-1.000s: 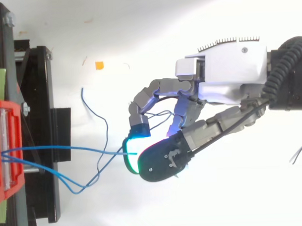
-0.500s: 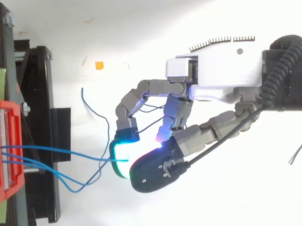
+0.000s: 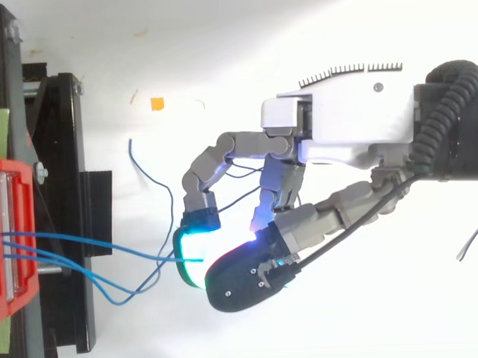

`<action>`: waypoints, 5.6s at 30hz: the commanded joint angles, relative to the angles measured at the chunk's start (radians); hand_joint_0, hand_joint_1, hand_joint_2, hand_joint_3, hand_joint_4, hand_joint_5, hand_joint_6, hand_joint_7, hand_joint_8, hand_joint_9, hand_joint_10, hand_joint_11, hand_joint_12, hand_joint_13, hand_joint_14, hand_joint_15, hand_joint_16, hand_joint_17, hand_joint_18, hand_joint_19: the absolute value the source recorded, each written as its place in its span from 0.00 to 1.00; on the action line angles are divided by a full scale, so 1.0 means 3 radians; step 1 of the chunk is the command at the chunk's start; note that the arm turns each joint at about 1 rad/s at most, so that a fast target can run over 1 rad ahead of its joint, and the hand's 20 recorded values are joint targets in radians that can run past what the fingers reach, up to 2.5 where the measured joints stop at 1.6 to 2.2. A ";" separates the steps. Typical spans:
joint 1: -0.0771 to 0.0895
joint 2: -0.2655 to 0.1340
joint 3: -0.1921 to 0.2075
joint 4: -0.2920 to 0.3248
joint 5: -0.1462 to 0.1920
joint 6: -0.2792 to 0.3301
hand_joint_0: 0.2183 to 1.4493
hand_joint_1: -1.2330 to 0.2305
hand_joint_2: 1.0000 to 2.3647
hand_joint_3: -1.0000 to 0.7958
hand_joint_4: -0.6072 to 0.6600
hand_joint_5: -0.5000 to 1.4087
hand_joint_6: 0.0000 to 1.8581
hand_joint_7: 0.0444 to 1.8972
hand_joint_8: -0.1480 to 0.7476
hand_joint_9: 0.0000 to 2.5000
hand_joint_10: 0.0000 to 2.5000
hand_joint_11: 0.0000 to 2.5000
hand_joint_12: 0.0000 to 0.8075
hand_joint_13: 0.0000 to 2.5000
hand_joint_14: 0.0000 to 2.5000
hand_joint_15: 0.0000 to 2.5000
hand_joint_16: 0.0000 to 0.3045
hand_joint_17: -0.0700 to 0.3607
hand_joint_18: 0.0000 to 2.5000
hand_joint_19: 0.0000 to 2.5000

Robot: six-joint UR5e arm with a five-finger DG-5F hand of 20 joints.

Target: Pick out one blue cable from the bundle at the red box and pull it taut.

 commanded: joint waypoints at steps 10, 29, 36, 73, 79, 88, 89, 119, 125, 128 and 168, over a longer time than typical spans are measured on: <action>0.0010 0.0000 -0.0001 0.0002 -0.0001 0.0001 0.40 0.29 0.02 0.47 0.36 0.19 0.50 0.52 0.49 0.55 0.01 0.41 0.41 0.52 0.01 0.39 0.15 0.39 0.44 0.30; 0.0010 0.0005 -0.0001 0.0002 -0.0001 0.0001 0.40 0.29 0.02 0.47 0.36 0.19 0.50 0.52 0.49 0.54 0.01 0.41 0.41 0.52 0.01 0.39 0.14 0.39 0.43 0.29; 0.0010 0.0000 -0.0001 0.0002 -0.0001 0.0001 0.40 0.29 0.02 0.47 0.37 0.19 0.50 0.52 0.49 0.55 0.01 0.41 0.41 0.50 0.01 0.36 0.14 0.39 0.42 0.28; 0.0015 0.0000 -0.0006 0.0002 -0.0001 -0.0004 0.40 0.29 0.02 0.48 0.36 0.20 0.50 0.53 0.49 0.54 0.01 0.38 0.41 0.49 0.01 0.34 0.14 0.38 0.40 0.26; 0.0010 0.0000 -0.0006 0.0002 -0.0001 0.0001 0.39 0.29 0.02 0.48 0.36 0.20 0.50 0.53 0.49 0.54 0.01 0.37 0.41 0.49 0.01 0.34 0.14 0.38 0.40 0.26; 0.0010 0.0000 -0.0006 0.0002 -0.0001 -0.0004 0.39 0.28 0.02 0.48 0.37 0.20 0.50 0.53 0.49 0.54 0.01 0.37 0.42 0.49 0.01 0.34 0.14 0.38 0.40 0.26; 0.0010 0.0000 -0.0006 0.0002 -0.0001 -0.0004 0.39 0.28 0.02 0.48 0.37 0.20 0.50 0.53 0.49 0.54 0.01 0.37 0.42 0.49 0.01 0.34 0.14 0.38 0.40 0.26; 0.0010 0.0000 -0.0011 0.0002 -0.0001 0.0001 0.39 0.28 0.02 0.48 0.37 0.20 0.50 0.54 0.50 0.54 0.01 0.37 0.43 0.49 0.01 0.33 0.14 0.39 0.39 0.25; 0.0010 0.0000 -0.0011 0.0002 -0.0001 -0.0004 0.39 0.28 0.02 0.48 0.36 0.20 0.50 0.53 0.50 0.54 0.01 0.37 0.44 0.49 0.01 0.33 0.14 0.39 0.39 0.25; 0.0010 0.0000 -0.0011 0.0002 -0.0001 -0.0004 0.39 0.28 0.02 0.48 0.37 0.20 0.50 0.53 0.50 0.54 0.01 0.37 0.44 0.49 0.01 0.33 0.14 0.39 0.39 0.25; 0.0010 0.0000 -0.0016 0.0002 -0.0001 0.0001 0.39 0.28 0.02 0.48 0.36 0.20 0.50 0.54 0.50 0.55 0.01 0.37 0.45 0.48 0.01 0.31 0.15 0.39 0.39 0.24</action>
